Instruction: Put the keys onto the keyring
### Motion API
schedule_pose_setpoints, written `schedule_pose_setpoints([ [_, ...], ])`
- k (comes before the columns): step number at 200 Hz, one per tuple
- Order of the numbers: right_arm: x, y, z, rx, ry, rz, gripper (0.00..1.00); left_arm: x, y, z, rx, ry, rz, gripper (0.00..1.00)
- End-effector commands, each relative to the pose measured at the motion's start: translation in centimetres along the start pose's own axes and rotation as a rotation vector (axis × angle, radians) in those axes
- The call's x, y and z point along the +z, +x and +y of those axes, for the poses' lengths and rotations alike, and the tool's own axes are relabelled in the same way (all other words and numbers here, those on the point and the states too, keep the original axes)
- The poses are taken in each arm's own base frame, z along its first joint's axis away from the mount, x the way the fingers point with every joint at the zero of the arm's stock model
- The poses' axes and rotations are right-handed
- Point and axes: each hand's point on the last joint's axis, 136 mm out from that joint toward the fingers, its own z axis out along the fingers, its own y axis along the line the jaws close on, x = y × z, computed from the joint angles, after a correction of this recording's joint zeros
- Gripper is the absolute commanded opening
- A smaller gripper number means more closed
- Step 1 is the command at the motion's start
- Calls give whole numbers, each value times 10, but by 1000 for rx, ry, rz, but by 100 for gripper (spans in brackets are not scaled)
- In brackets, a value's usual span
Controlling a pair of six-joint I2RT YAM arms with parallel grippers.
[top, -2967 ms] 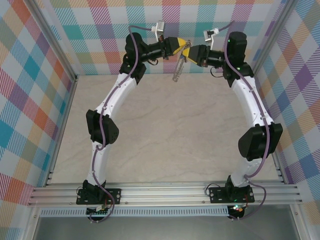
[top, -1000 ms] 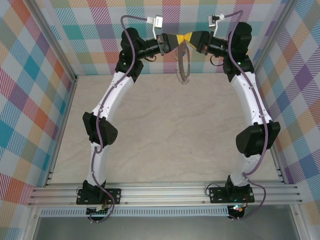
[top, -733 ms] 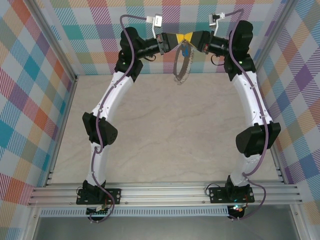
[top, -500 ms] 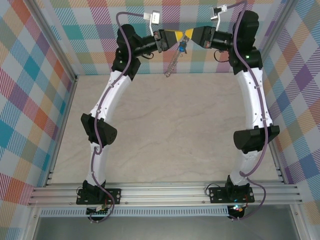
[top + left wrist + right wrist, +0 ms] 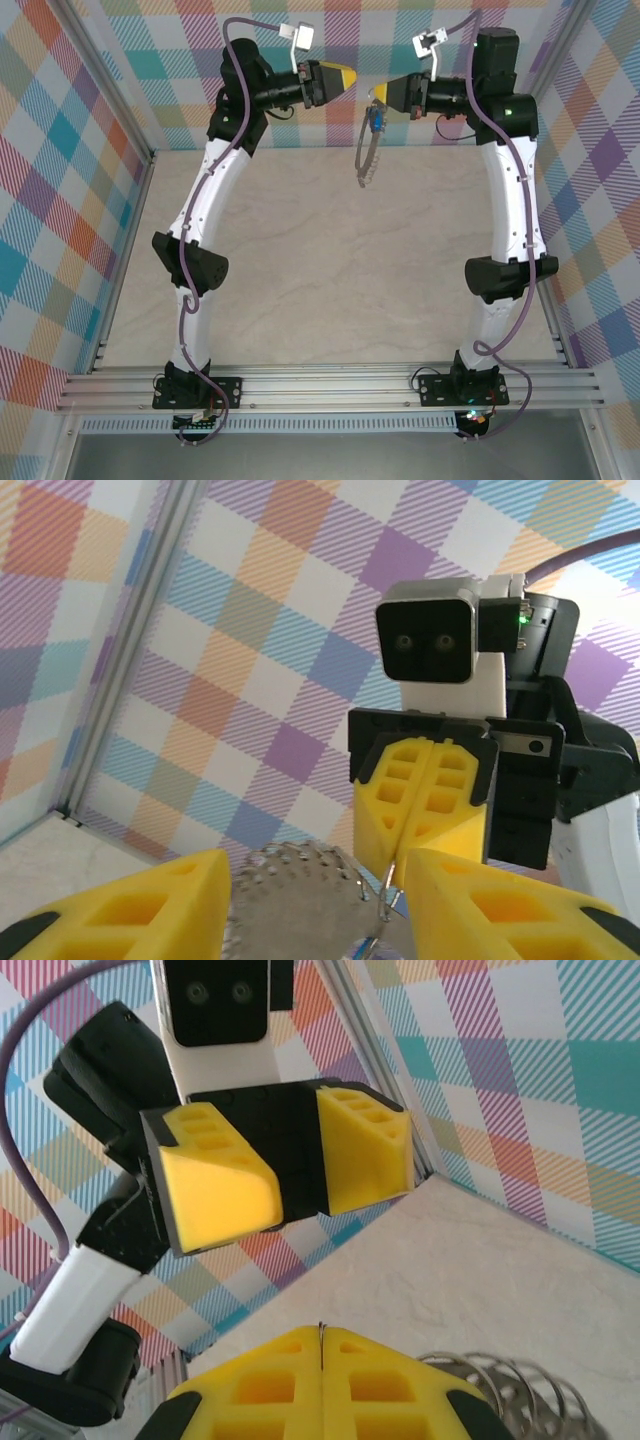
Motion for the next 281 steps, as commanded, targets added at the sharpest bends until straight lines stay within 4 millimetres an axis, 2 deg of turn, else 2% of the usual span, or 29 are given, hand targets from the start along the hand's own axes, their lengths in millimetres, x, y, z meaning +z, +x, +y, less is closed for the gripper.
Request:
schedule_pose_setpoints([
  [1,-6,5,13,-54,-12,17,0,-9,-5,-34,50,60,36,48],
  [25,-5,10,11,-34,-14,28,0,-6,3,-38,36,86,65,43],
  [82,-4,11,9,-19,-11,27,0,7,25,-39,13,104,123,42],
  [167,-2,8,10,-11,-29,16,0,12,33,-31,-12,98,135,39],
  [281,-2,5,8,4,-47,7,0,29,48,-37,-53,164,162,32],
])
